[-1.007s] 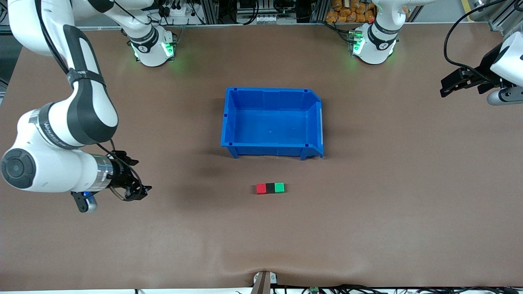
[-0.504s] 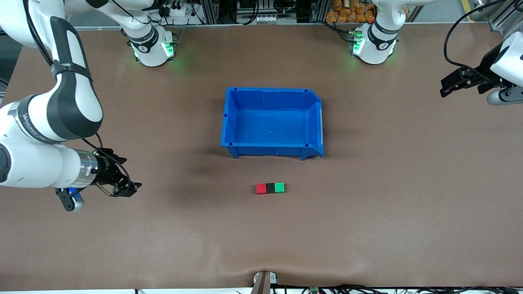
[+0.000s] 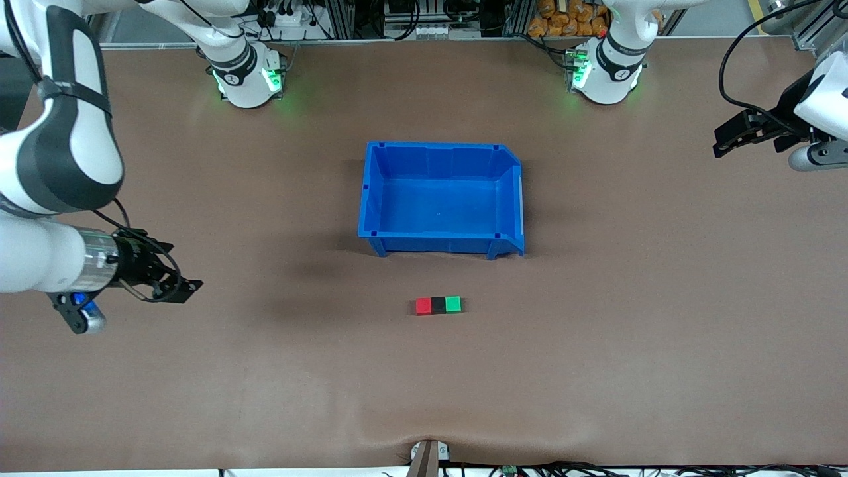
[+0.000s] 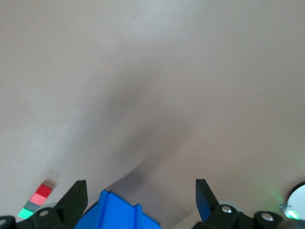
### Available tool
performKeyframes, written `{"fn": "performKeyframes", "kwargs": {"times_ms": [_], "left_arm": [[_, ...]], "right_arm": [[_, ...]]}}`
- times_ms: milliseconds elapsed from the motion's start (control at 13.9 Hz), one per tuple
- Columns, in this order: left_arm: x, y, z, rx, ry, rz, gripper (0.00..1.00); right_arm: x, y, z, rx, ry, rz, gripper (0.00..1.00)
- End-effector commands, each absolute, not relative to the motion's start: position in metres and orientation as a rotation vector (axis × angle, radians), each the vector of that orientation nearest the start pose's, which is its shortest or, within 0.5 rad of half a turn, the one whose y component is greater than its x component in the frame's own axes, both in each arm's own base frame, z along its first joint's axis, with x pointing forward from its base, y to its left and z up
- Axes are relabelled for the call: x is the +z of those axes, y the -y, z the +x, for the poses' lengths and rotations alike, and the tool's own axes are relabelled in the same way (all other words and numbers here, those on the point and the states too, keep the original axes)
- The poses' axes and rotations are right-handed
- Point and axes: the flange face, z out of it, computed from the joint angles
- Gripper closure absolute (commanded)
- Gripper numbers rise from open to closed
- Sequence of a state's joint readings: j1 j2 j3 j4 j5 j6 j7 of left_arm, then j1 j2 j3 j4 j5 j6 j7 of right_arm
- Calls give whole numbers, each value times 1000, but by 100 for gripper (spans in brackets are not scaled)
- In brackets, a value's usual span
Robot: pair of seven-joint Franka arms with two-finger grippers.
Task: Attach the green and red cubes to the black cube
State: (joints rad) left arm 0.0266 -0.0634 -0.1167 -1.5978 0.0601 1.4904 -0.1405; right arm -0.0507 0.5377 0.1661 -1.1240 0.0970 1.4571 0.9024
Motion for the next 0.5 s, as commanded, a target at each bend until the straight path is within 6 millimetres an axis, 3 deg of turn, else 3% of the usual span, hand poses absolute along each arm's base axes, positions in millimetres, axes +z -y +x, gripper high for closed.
{"fn": "performKeyframes", "kwargs": {"times_ms": [0,432], "left_arm": [[643,44,520,49,72,-3075,0],[644,44,520,47,72,-3075,0]], "right_arm": [[506,-52,671,387,-1093,-2852,0],[524,-31,667,332,-931,-2902,0]]}}
